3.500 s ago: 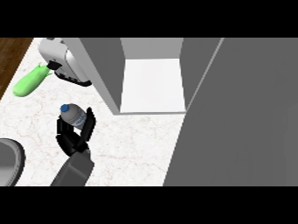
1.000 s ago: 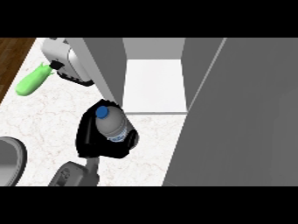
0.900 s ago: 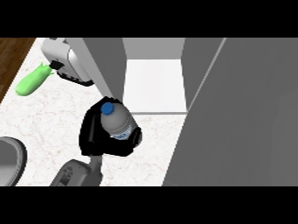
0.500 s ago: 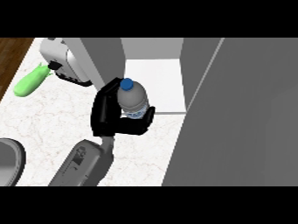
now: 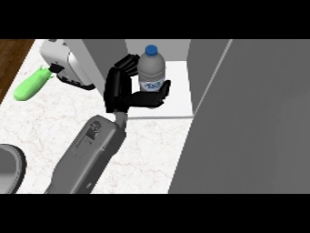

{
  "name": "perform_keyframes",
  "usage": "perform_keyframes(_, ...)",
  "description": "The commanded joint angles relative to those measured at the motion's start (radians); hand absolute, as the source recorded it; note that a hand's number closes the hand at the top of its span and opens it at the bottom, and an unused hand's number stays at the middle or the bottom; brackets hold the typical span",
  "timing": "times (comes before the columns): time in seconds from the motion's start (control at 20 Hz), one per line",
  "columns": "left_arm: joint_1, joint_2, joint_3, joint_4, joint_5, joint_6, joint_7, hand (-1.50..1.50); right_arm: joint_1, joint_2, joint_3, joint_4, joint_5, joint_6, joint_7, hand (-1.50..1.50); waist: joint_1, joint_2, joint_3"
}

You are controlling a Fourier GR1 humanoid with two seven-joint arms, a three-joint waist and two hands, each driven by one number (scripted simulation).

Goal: Pick up the bottled water, place it into the cabinet and close the cabinet

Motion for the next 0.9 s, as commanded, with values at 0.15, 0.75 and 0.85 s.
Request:
perform_keyframes(0.15, -0.185, 0.016, 0.077, 0.241, -0.036, -0.024, 0.000, 1.50, -0.008, 0.011, 0.013, -0.084, 0.024, 0.016, 0.061, -1.50, -0.003, 0.003, 0.000)
perform_keyframes(0.75, -0.358, -0.003, 0.096, 0.610, -0.043, 0.113, -0.126, 1.50, 0.017, 0.002, 0.037, -0.086, 0.022, 0.005, 0.013, -1.50, -0.023, 0.007, 0.000)
perform_keyframes(0.85, -0.389, 0.004, 0.118, 0.686, -0.085, 0.097, -0.138, 1.50, -0.025, 0.027, 0.024, -0.063, 0.019, -0.004, 0.037, -1.50, -0.019, 0.009, -0.001)
